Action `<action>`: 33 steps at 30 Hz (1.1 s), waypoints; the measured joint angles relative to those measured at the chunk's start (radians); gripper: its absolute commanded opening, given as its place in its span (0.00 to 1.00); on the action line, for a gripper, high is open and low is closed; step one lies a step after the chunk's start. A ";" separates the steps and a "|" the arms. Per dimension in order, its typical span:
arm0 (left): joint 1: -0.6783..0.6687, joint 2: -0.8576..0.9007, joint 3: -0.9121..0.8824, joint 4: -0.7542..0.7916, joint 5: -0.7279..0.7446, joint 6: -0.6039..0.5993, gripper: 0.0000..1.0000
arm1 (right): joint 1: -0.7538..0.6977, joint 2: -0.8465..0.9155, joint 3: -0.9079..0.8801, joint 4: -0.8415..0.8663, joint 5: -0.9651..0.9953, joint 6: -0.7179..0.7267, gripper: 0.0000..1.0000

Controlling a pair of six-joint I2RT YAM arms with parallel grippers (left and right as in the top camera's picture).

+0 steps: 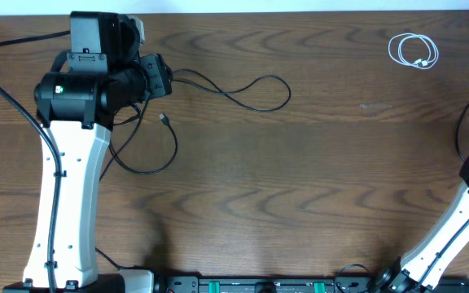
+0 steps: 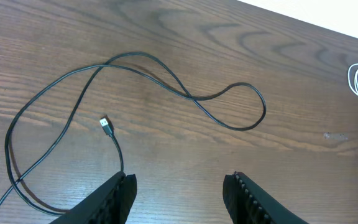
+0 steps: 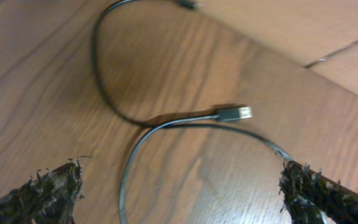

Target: Untangle cables

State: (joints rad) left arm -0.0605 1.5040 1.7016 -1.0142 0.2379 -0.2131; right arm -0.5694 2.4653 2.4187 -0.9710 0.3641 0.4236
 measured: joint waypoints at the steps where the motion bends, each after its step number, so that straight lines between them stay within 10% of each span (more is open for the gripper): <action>1: 0.000 0.000 0.000 0.000 0.000 0.000 0.50 | 0.005 -0.003 0.000 -0.003 -0.020 -0.016 0.99; 17: 0.000 -0.035 0.001 -0.016 -0.159 0.031 0.51 | 0.220 -0.262 0.023 -0.231 -0.715 -0.365 0.99; 33: 0.128 -0.148 0.021 -0.175 -0.230 0.023 0.51 | 0.759 -0.198 0.020 -0.282 -0.683 -0.412 0.91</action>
State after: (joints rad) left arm 0.0677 1.3563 1.7226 -1.1889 0.0082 -0.1905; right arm 0.1894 2.2673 2.4390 -1.2530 -0.3191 0.0113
